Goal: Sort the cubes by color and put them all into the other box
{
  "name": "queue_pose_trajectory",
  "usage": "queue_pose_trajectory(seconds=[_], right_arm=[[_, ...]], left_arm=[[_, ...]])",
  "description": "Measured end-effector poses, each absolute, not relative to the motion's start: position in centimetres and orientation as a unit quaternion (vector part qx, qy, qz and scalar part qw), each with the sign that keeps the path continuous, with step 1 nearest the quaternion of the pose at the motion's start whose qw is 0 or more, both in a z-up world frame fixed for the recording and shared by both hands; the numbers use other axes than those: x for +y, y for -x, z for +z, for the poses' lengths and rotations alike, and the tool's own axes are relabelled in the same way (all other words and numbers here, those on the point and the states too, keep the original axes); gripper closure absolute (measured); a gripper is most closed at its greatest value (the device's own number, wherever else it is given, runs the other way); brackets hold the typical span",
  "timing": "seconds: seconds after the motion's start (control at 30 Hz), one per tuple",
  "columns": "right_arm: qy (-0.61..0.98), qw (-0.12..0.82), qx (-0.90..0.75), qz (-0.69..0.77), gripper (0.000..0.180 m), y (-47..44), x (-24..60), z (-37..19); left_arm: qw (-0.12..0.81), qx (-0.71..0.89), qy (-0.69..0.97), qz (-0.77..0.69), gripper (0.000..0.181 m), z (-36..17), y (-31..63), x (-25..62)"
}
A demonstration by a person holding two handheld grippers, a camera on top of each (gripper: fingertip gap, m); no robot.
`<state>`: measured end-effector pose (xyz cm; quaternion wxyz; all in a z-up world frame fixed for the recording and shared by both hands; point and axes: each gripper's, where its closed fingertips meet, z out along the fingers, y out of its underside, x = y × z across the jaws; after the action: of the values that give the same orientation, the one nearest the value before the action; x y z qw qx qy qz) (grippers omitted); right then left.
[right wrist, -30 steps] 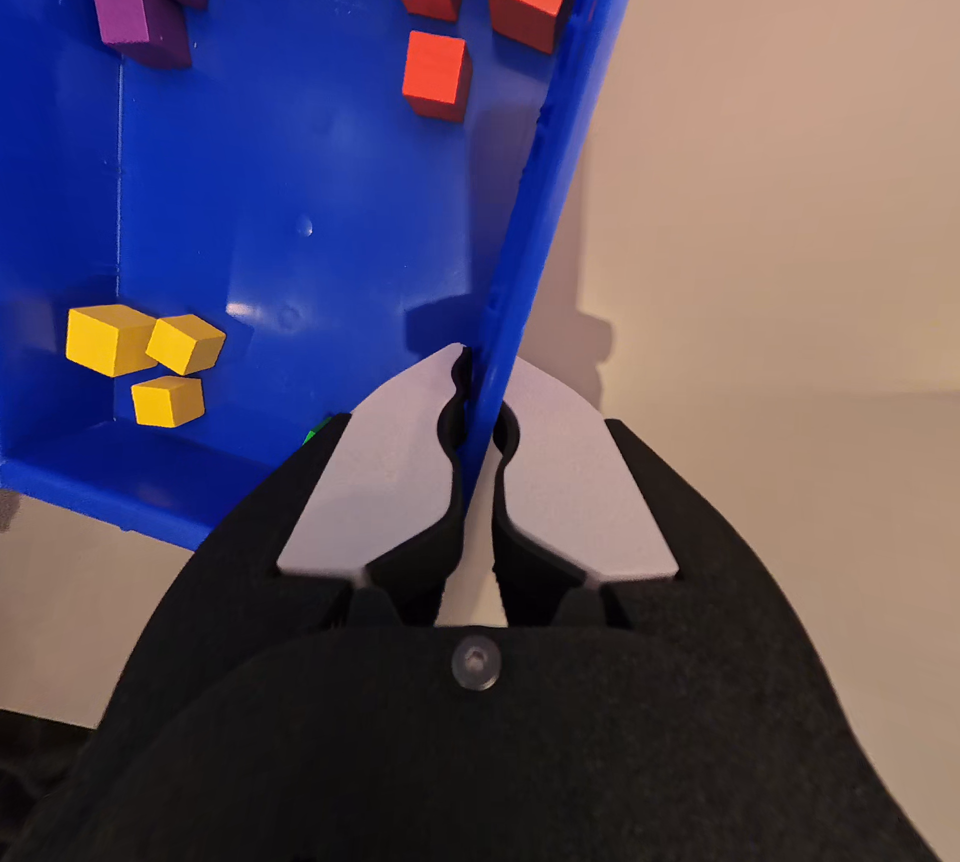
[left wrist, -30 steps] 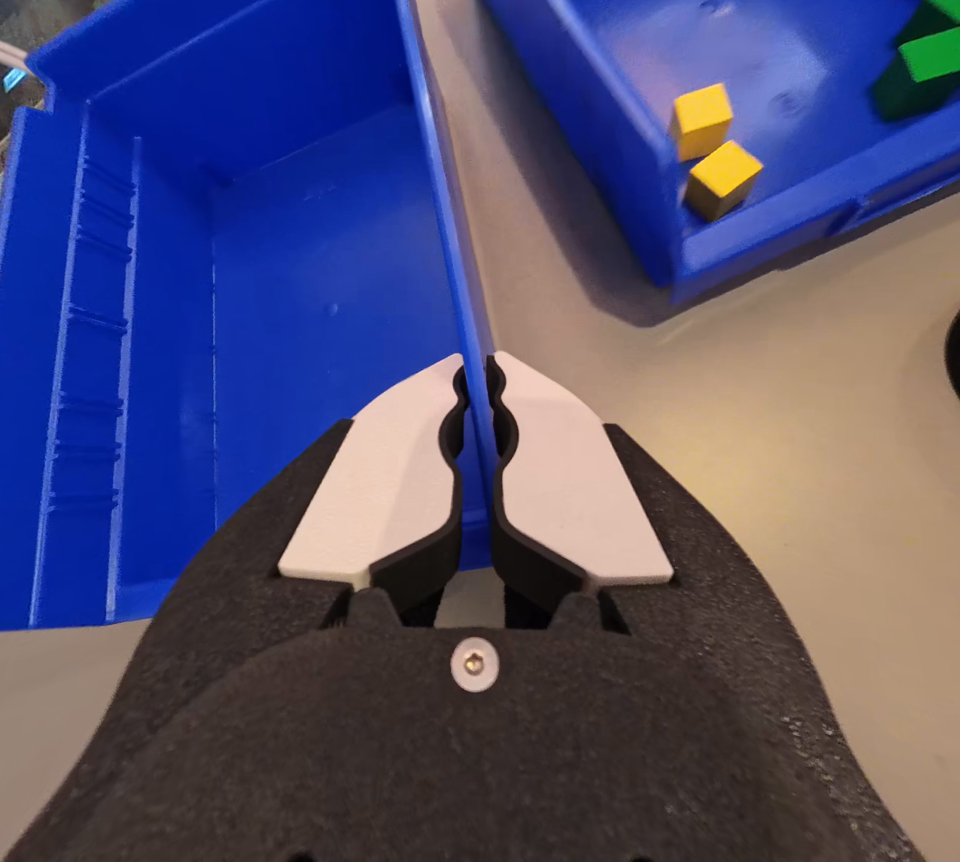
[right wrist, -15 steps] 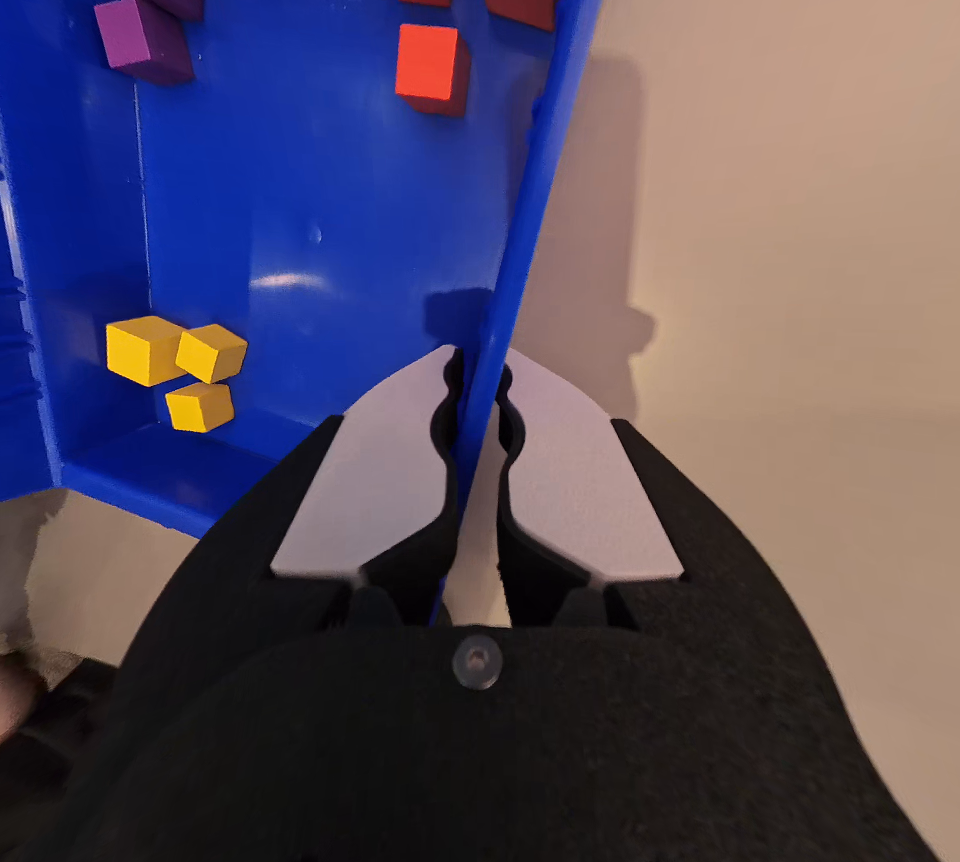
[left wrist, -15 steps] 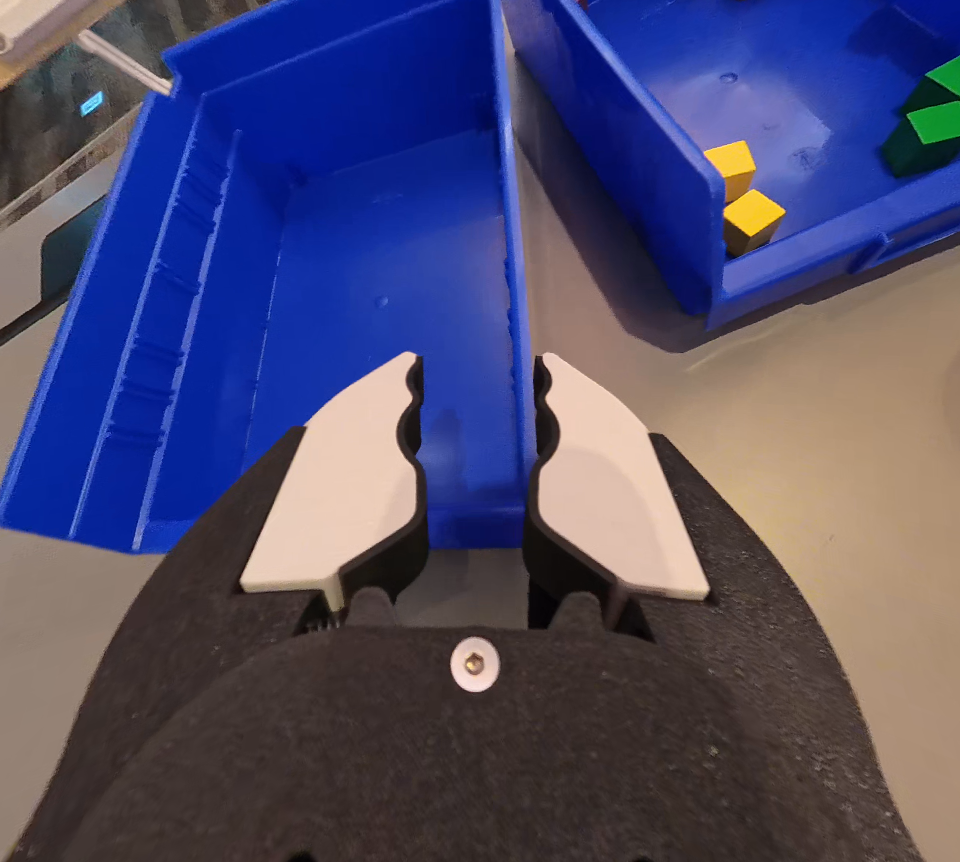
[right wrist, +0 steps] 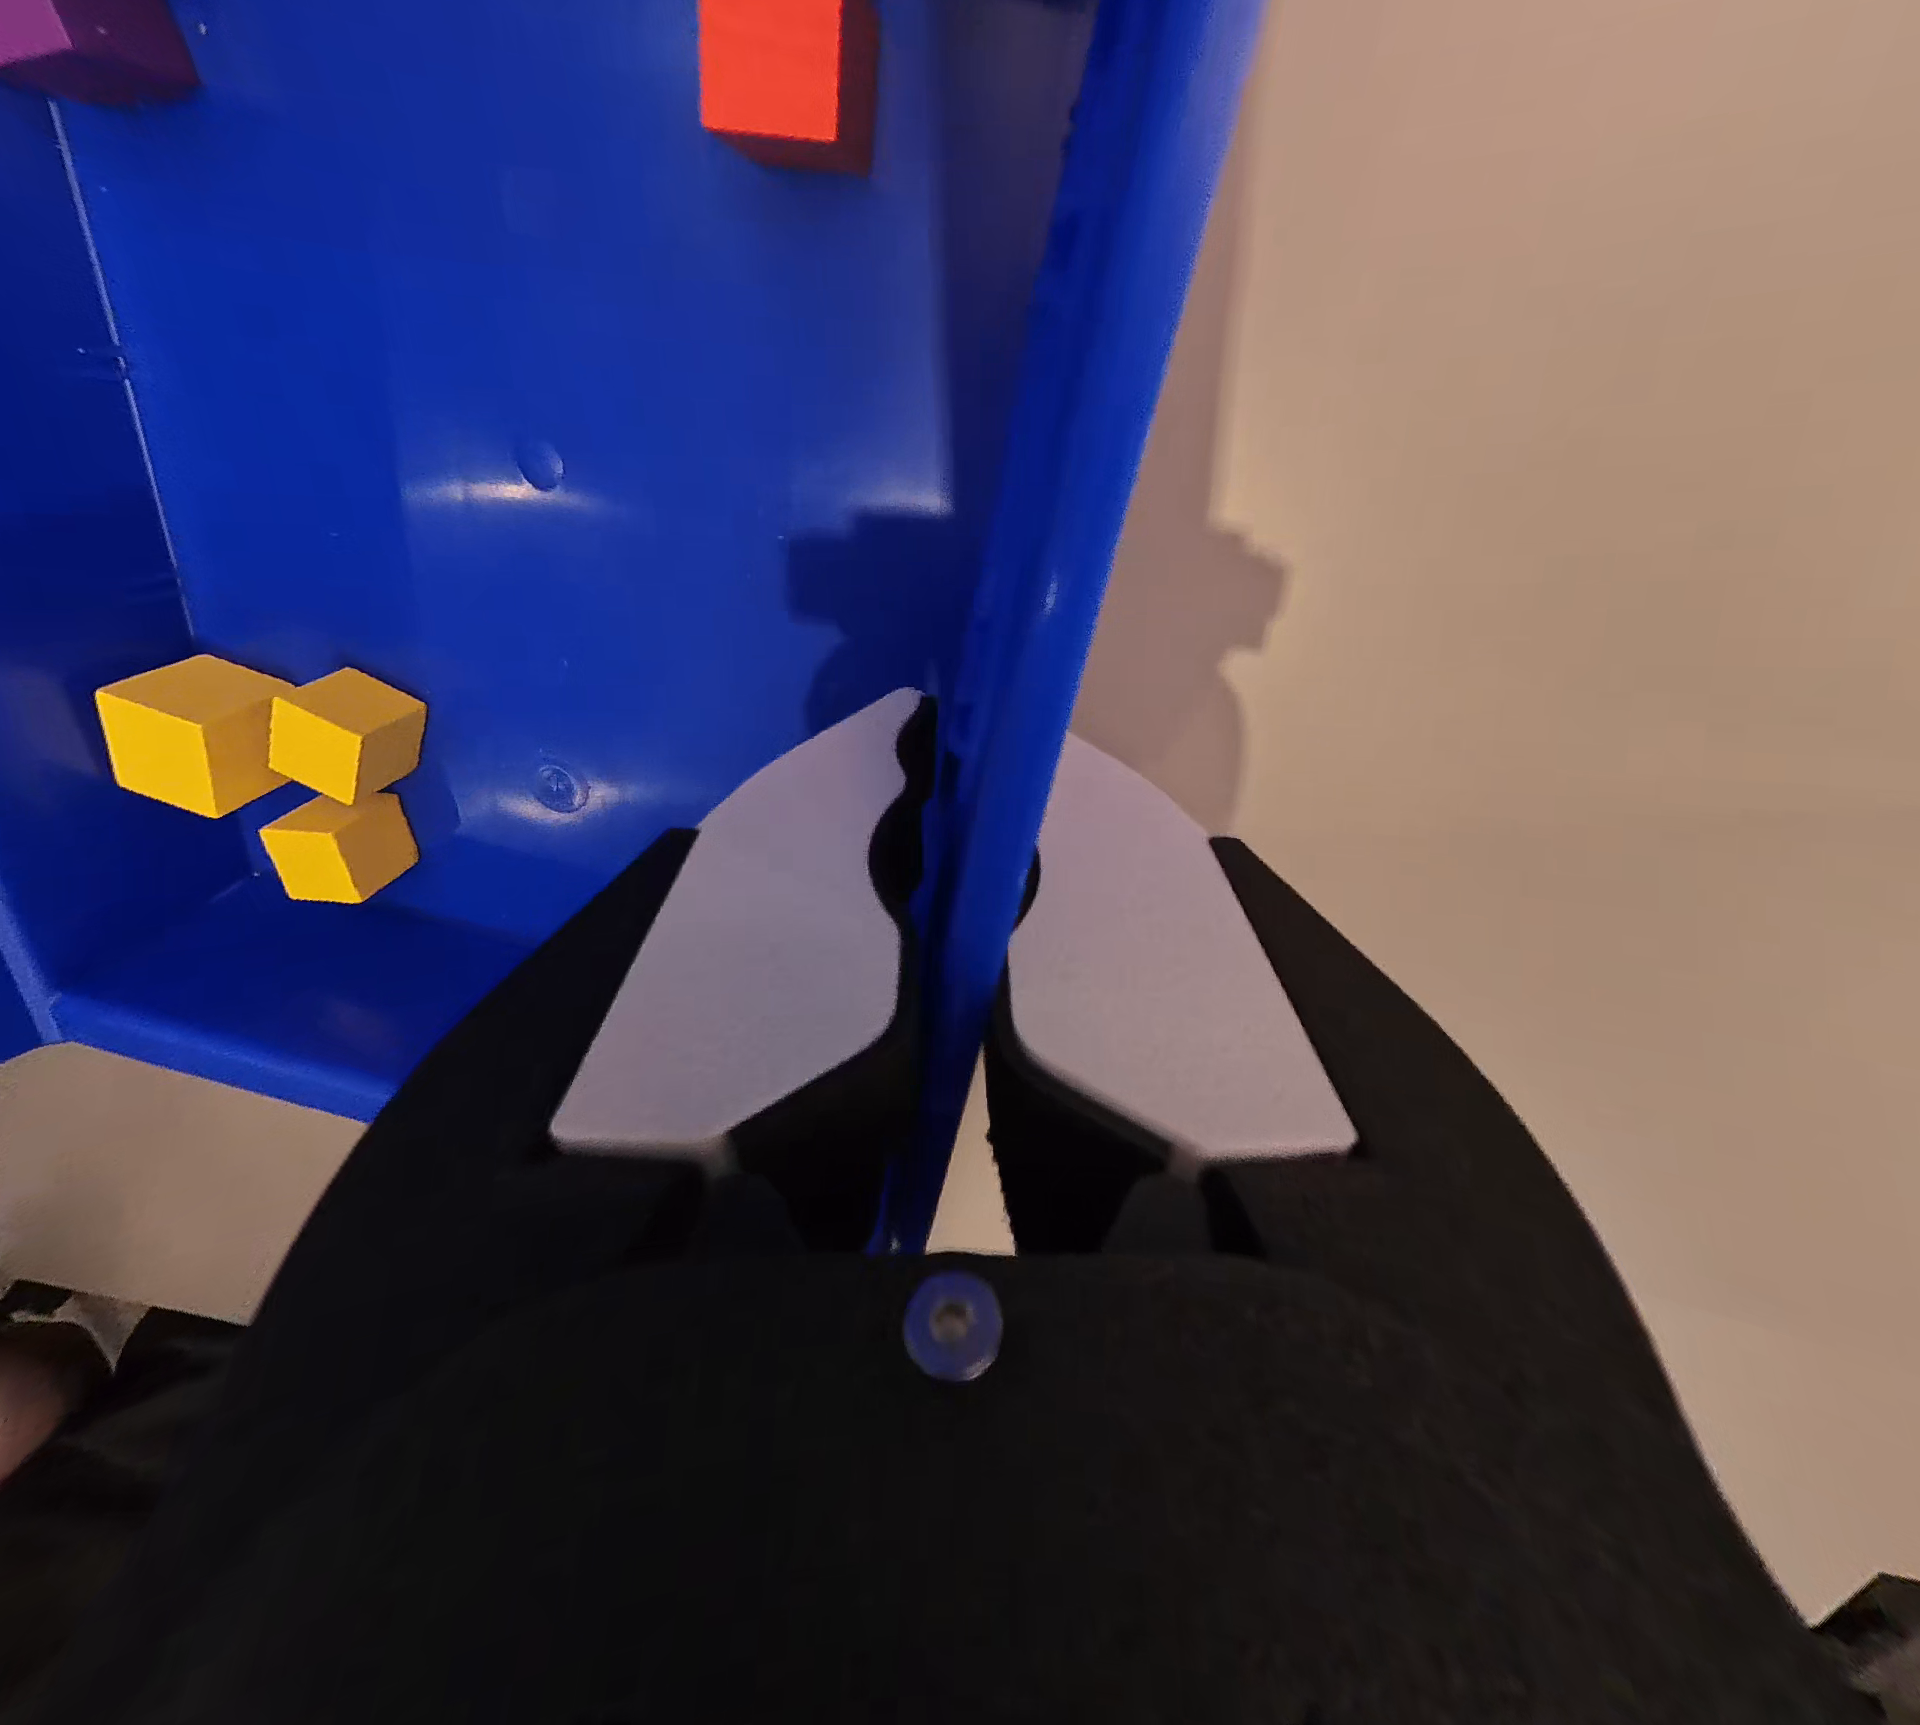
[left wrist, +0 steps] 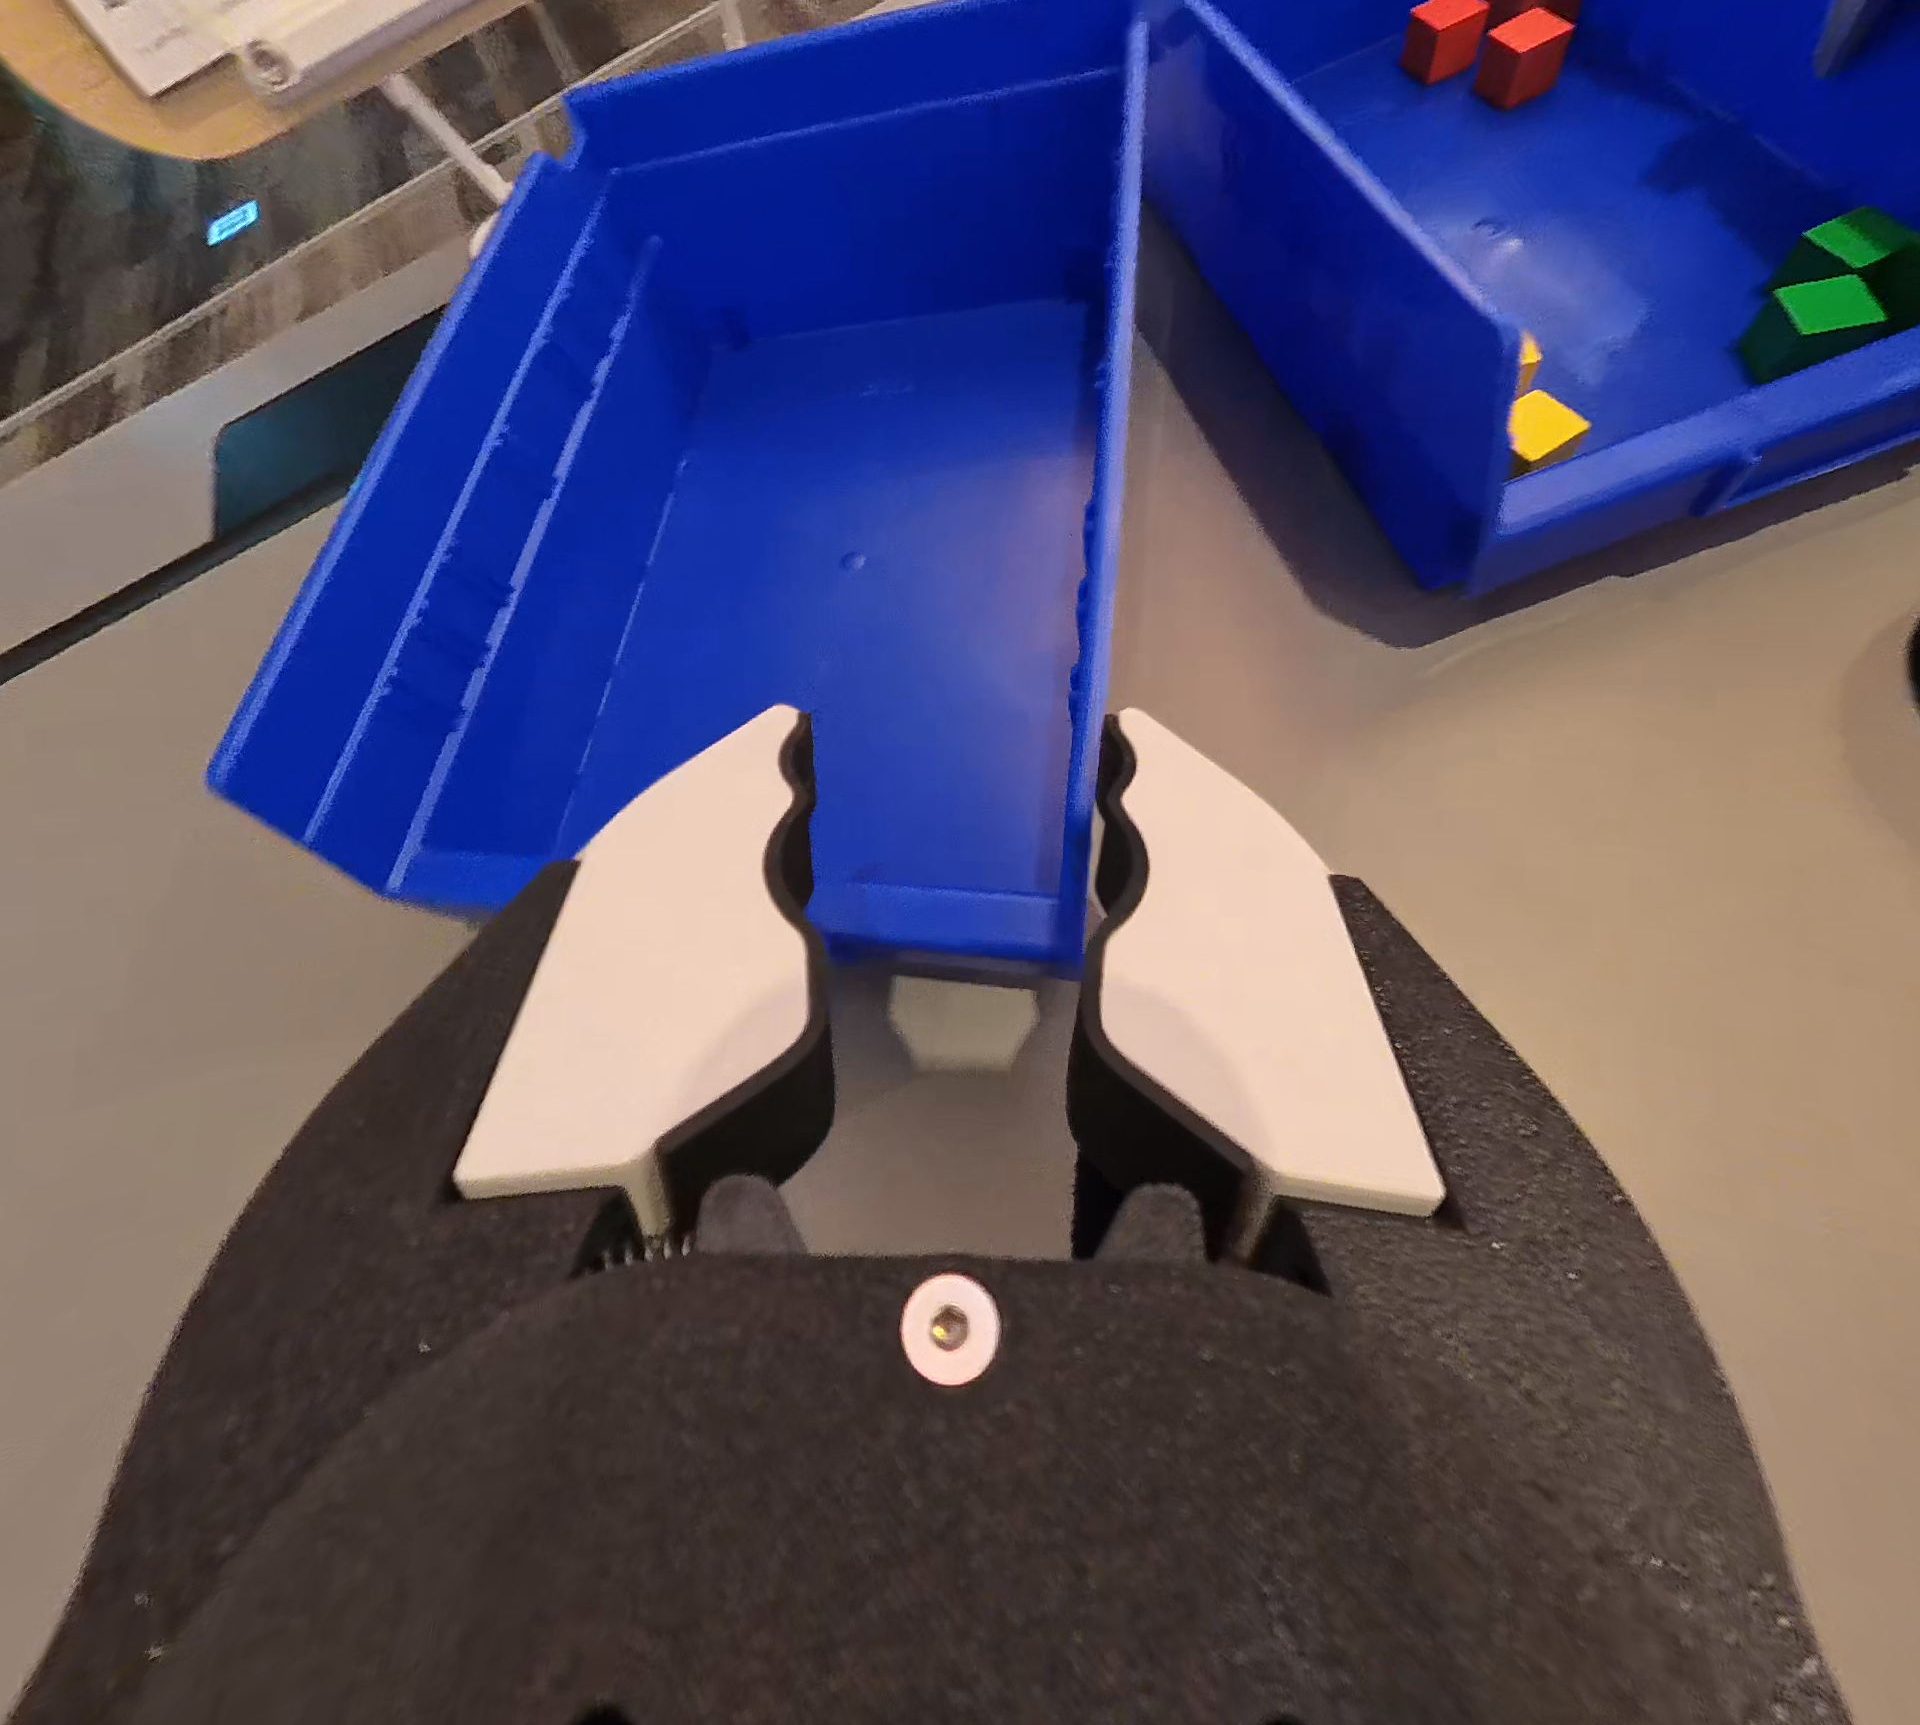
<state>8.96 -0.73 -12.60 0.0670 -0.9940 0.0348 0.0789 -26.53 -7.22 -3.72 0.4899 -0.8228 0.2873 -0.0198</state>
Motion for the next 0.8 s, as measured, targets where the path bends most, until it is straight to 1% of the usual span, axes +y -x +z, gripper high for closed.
queue_pose_trajectory(seconds=[0.07, 0.1, 0.3, 0.8], right_arm=[[0.994, 0.063, 0.041, 0.077, 0.174, -9.0, -0.8, -12.6], [0.994, 0.062, 0.045, 0.079, 0.174, -9.0, -0.8, -12.6], [0.993, 0.057, 0.057, 0.083, 0.174, -9.1, -0.8, -12.6], [0.995, 0.028, 0.059, 0.079, 0.176, -11.6, -1.9, -12.7]], left_arm=[[0.497, 0.276, 0.823, -0.012, 0.128, -3.3, 27.9, -7.1], [0.506, 0.267, 0.82, -0.007, 0.133, -2.9, 28.6, -7.0], [0.531, 0.241, 0.812, -0.003, 0.13, -1.6, 31.2, -7.0], [0.525, 0.186, 0.83, 0.031, 0.13, -2.4, 39.0, -6.1]])
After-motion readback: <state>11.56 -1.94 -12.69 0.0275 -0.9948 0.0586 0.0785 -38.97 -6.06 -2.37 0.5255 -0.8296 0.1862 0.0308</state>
